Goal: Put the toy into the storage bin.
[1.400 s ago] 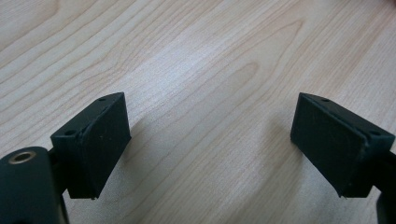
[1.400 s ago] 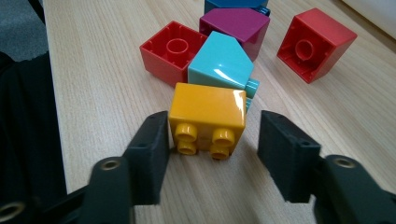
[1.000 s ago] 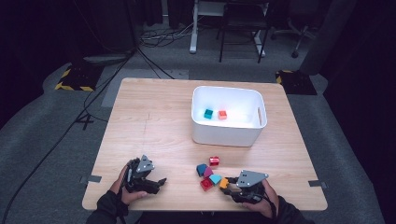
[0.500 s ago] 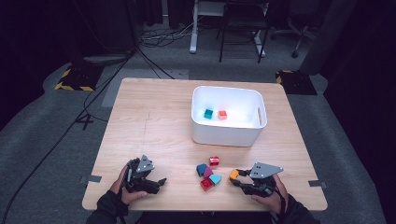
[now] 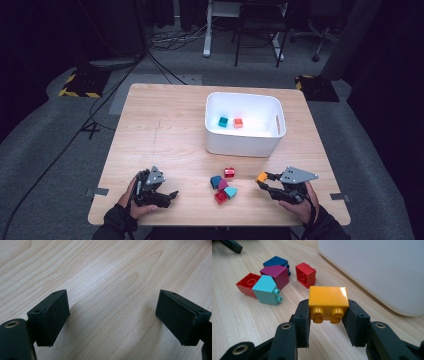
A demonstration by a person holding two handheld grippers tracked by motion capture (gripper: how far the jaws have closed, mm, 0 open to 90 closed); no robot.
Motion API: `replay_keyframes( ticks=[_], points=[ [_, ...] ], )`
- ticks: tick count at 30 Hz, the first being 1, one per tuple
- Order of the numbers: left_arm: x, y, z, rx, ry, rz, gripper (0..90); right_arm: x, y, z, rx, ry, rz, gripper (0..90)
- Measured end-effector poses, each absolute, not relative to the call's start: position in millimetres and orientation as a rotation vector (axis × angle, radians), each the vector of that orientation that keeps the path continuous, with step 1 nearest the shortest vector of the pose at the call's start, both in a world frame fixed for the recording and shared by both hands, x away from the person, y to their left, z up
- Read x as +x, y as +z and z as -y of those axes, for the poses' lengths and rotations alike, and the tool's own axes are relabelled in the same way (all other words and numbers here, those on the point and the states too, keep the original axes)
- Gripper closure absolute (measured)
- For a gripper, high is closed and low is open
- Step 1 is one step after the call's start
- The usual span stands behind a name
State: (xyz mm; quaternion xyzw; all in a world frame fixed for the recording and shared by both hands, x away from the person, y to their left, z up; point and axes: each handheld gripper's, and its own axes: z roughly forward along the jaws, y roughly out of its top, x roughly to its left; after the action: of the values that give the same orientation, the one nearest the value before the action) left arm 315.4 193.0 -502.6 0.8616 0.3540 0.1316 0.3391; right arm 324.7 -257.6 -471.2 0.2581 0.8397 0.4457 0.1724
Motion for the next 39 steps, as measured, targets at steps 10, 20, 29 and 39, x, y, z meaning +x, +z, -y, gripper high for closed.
replay_keyframes(
  ticks=[10, 20, 29, 39],
  points=[
    [315, -503, -193, 2.243, 0.343, -0.922, 12.1, 328, -462, 269, 0.754, 1.290, -2.341, 59.1],
    [315, -503, -193, 2.246, 0.343, -0.923, 12.1, 328, -443, 274, 0.788, 1.347, -2.300, 59.1],
    [315, -503, -193, 2.244, 0.343, -0.924, 12.1, 329, -425, 279, 0.796, 1.358, -2.257, 59.1],
    [316, -503, -193, 2.241, 0.340, -0.928, 11.9, 332, -411, 280, 0.785, 1.347, -2.232, 59.1]
  ],
)
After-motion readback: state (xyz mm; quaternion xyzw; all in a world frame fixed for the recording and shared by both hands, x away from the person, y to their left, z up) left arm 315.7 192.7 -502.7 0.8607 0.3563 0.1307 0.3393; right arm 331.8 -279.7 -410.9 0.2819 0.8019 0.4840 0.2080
